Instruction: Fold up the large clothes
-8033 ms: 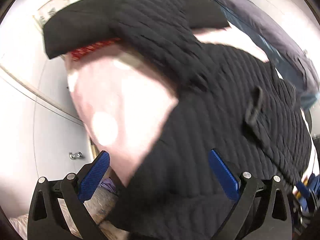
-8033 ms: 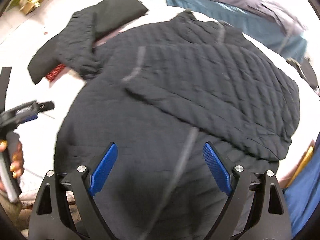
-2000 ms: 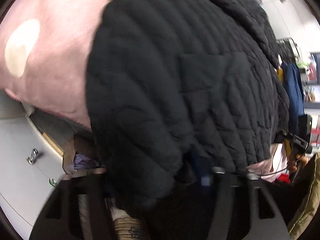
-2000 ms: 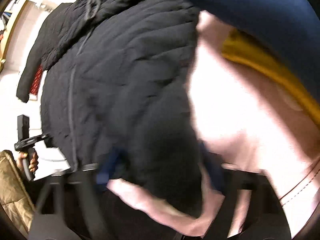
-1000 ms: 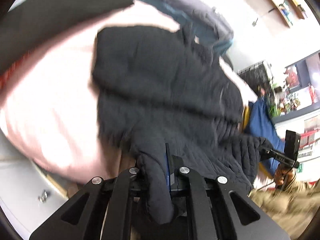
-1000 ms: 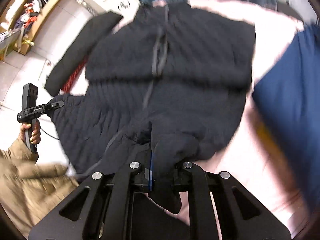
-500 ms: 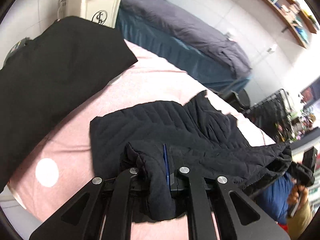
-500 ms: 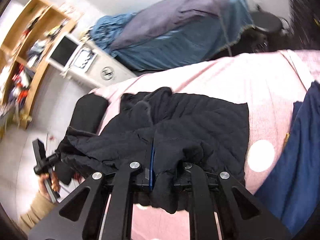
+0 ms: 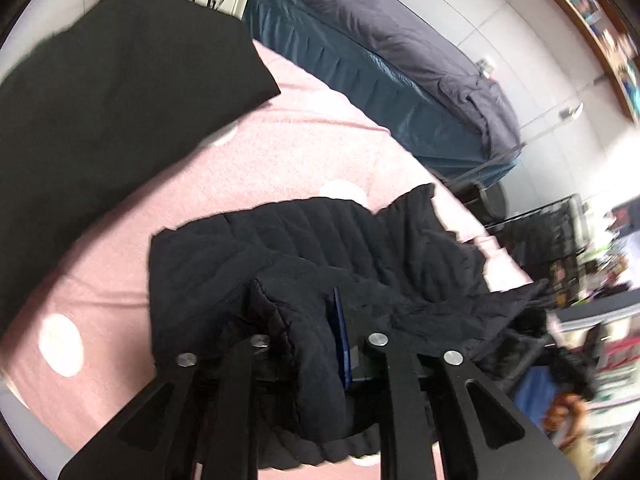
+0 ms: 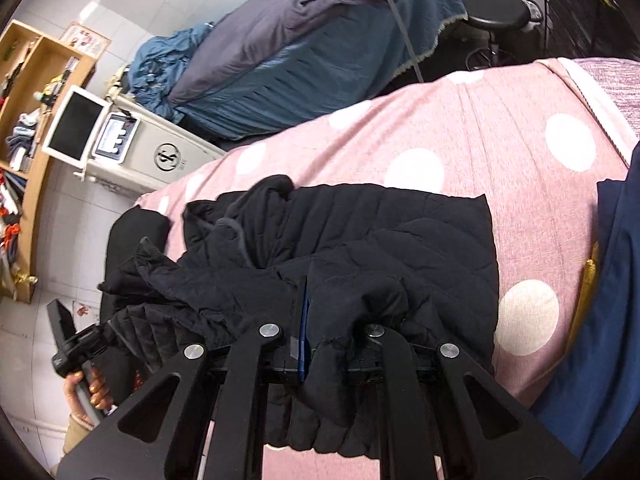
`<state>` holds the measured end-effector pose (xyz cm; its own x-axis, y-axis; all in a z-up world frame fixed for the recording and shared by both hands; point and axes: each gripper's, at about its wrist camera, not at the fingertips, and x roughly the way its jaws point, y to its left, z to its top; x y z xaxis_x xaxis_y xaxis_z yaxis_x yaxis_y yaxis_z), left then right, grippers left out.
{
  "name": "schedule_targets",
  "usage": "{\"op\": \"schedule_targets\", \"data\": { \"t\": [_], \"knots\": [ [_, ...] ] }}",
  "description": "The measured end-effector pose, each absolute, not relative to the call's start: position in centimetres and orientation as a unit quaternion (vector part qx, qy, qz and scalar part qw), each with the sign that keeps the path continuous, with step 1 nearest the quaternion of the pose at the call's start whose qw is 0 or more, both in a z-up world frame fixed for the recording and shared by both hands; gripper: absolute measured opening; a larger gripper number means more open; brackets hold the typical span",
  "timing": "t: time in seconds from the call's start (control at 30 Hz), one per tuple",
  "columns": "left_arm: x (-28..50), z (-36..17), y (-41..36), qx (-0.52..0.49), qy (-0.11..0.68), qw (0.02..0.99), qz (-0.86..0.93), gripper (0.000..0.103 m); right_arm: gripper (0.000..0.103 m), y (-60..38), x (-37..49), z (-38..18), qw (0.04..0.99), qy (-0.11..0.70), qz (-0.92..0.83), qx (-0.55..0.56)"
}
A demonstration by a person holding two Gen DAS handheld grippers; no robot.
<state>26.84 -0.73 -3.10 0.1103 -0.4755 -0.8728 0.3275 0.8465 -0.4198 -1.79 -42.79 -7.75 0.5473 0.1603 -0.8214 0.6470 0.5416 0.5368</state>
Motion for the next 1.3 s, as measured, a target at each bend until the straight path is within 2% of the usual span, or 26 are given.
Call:
{"op": "schedule_targets", "data": {
  "t": [0.1, 0.17, 0.2, 0.27, 0.33, 0.5, 0.6, 0.63, 0.67, 0.7, 0.77, 0.87, 1.07, 1.3],
  "knots": [
    [27.5, -2.7, 1.0, -0.145, 0.619, 0.717, -0.286, 0.032, 0.012, -43.2, -1.3, -9.0, 0.745, 0.455, -0.17, 0.458],
    [27.8, -2.5, 2.6, -0.216, 0.61, 0.703, -0.295, 0.051, 0.012, -43.5, -1.1, -9.9, 0.736, 0.458, -0.173, 0.469],
    [27.9, -2.1, 3.4, -0.238, 0.602, 0.704, -0.293, 0.056, 0.012, -43.5, -1.0, -10.2, 0.733, 0.458, -0.172, 0.472],
    [27.8, -0.9, 5.0, -0.258, 0.573, 0.729, -0.273, 0.076, 0.014, -43.7, -0.9, -10.8, 0.727, 0.461, -0.172, 0.479],
    [27.3, 0.8, 6.7, -0.253, 0.533, 0.769, -0.244, 0.089, 0.017, -43.9, -0.9, -11.3, 0.721, 0.46, -0.173, 0.488],
    [24.6, 1.6, 5.7, -0.14, 0.523, 0.812, -0.219, 0.09, 0.031, -43.5, -1.6, -10.6, 0.72, 0.448, -0.176, 0.5],
    [21.6, 0.4, 3.6, -0.054, 0.524, 0.822, -0.216, 0.09, 0.044, -43.1, -2.6, -9.4, 0.729, 0.422, -0.181, 0.508],
    [20.2, -0.2, 2.6, -0.023, 0.524, 0.823, -0.218, 0.09, 0.058, -42.9, -3.2, -8.8, 0.733, 0.411, -0.186, 0.509],
    [19.0, -0.8, 1.8, -0.002, 0.525, 0.822, -0.22, 0.09, 0.076, -42.7, -3.9, -7.9, 0.741, 0.394, -0.202, 0.505],
    [18.1, -1.4, 1.2, 0.014, 0.527, 0.82, -0.221, 0.09, 0.079, -42.6, -4.6, -7.1, 0.749, 0.376, -0.219, 0.499],
    [16.0, -2.6, -0.1, 0.036, 0.529, 0.816, -0.227, 0.09, 0.079, -42.3, -5.7, -5.7, 0.758, 0.366, -0.246, 0.48],
    [13.3, -4.4, -2.4, 0.069, 0.526, 0.813, -0.24, 0.09, 0.079, -39.7, -5.5, -3.3, 0.799, 0.387, -0.247, 0.389],
    [9.0, -7.3, -8.4, 0.164, 0.519, 0.787, -0.291, 0.09, 0.079, -29.1, -1.4, -4.9, 0.836, 0.515, -0.102, 0.16],
    [10.3, -9.9, -13.0, 0.211, 0.509, 0.787, -0.278, 0.09, 0.079, -27.9, 1.8, -10.1, 0.797, 0.576, -0.102, 0.149]
  ]
}}
